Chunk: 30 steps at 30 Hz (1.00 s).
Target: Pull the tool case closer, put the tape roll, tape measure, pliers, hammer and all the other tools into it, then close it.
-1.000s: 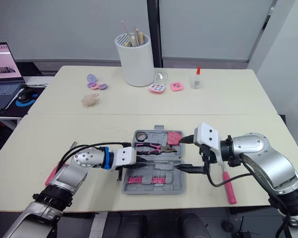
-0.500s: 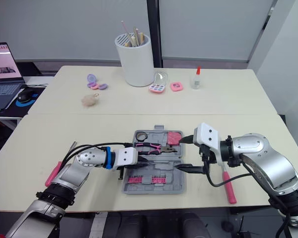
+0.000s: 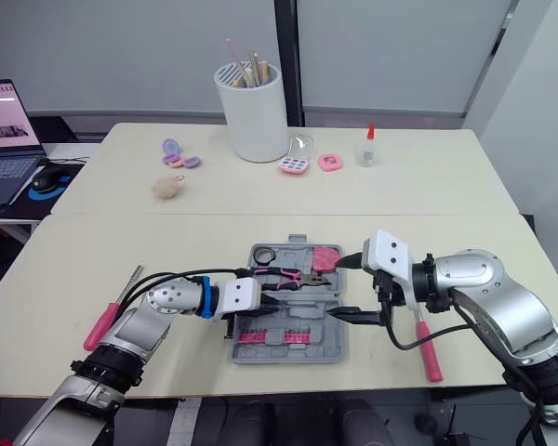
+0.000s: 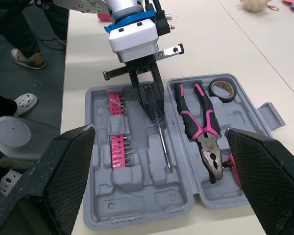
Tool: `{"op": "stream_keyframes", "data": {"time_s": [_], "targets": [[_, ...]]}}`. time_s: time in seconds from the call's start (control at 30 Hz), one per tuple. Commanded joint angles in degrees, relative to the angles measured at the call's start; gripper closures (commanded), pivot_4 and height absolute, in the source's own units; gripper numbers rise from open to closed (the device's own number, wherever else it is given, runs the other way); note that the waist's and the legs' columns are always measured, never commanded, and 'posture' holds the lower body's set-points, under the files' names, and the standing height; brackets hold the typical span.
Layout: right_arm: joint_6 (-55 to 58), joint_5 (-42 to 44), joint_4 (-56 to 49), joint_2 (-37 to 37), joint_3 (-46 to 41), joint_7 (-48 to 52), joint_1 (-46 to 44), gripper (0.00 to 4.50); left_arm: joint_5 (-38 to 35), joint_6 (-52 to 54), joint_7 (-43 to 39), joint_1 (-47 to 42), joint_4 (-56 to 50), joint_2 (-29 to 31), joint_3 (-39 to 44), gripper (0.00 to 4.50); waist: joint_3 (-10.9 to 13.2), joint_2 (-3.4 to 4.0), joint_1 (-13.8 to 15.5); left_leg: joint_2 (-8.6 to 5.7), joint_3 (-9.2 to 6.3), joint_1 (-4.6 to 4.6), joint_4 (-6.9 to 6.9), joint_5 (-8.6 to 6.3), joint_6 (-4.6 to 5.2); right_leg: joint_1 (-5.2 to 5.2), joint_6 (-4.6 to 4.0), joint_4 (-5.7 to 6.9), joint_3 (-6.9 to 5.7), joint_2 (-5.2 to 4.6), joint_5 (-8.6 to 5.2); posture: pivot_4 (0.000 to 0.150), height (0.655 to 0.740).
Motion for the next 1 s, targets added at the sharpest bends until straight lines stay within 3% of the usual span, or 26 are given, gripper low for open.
{"op": "stream_keyframes", "data": {"time_s": [0.03,0.3,1.0], "targets": [[-0.49,0.51,-1.37,-0.04,-1.66,-0.02,-0.72,0.00,-1.59,0.03,-0.58,-0.01,-2.42,0.83,1.07,4.36,0.00,0.00,0.00,0.00,0.00,0.00,0.00,0.00,0.00,0.00,0.00,0.00,0.00,0.00,0.00,0.150,0.7400],[-0.59,0.40,-1.15,0.04,-1.53,0.03,-0.88,0.00,-3.77,0.47,-1.13,-0.08,-3.91,1.28,1.95,4.36,0.00,0.00,0.02,0.01,-0.01,0.00,0.00,0.00,0.00,0.00,0.00,0.00,0.00,-0.01,0.00,0.150,0.7400],[-0.45,0.41,-1.77,-0.04,-1.73,-0.50,-0.20,0.00,-1.27,-3.24,-0.09,-1.06,1.28,-0.79,0.24,4.36,0.00,0.00,0.03,0.00,0.00,0.00,0.00,0.00,0.00,0.00,0.00,0.00,0.00,-0.01,0.00,0.150,0.7400]]}}
